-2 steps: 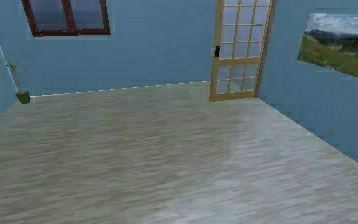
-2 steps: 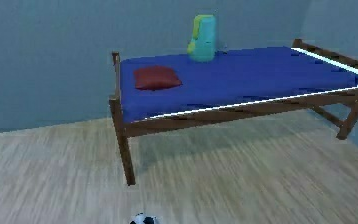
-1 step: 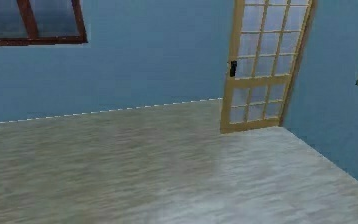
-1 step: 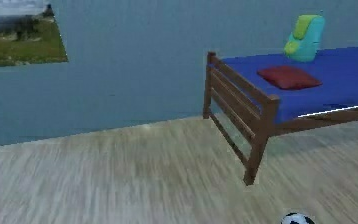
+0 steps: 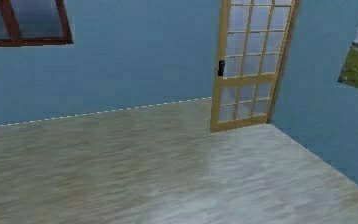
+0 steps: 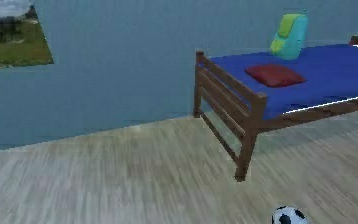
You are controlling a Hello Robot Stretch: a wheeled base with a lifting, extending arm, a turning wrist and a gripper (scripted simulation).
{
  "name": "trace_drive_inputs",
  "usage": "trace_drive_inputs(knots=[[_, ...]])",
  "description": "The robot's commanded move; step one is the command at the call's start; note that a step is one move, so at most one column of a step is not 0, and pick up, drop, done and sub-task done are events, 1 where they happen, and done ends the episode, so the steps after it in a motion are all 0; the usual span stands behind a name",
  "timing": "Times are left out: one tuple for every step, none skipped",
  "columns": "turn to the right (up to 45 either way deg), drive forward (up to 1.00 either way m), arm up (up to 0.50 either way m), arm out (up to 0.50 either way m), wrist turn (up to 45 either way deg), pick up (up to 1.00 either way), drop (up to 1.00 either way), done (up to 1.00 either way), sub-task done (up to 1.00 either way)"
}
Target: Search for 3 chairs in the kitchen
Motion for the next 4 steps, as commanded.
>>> trace_drive_inputs(knots=[[0.0, 1.00, 0.00, 0.00, 0.0, 0.00, 0.00, 0.00, 0.00], [0.0, 1.00, 0.00, 0.00, 0.0, 0.00, 0.00, 0.00, 0.00], [0.0, 0.35, 0.00, 0.00, 0.0, 0.00, 0.00, 0.00, 0.00], [24.0, 0.00, 0.00, 0.00, 0.0, 0.00, 0.00, 0.00, 0.00]])
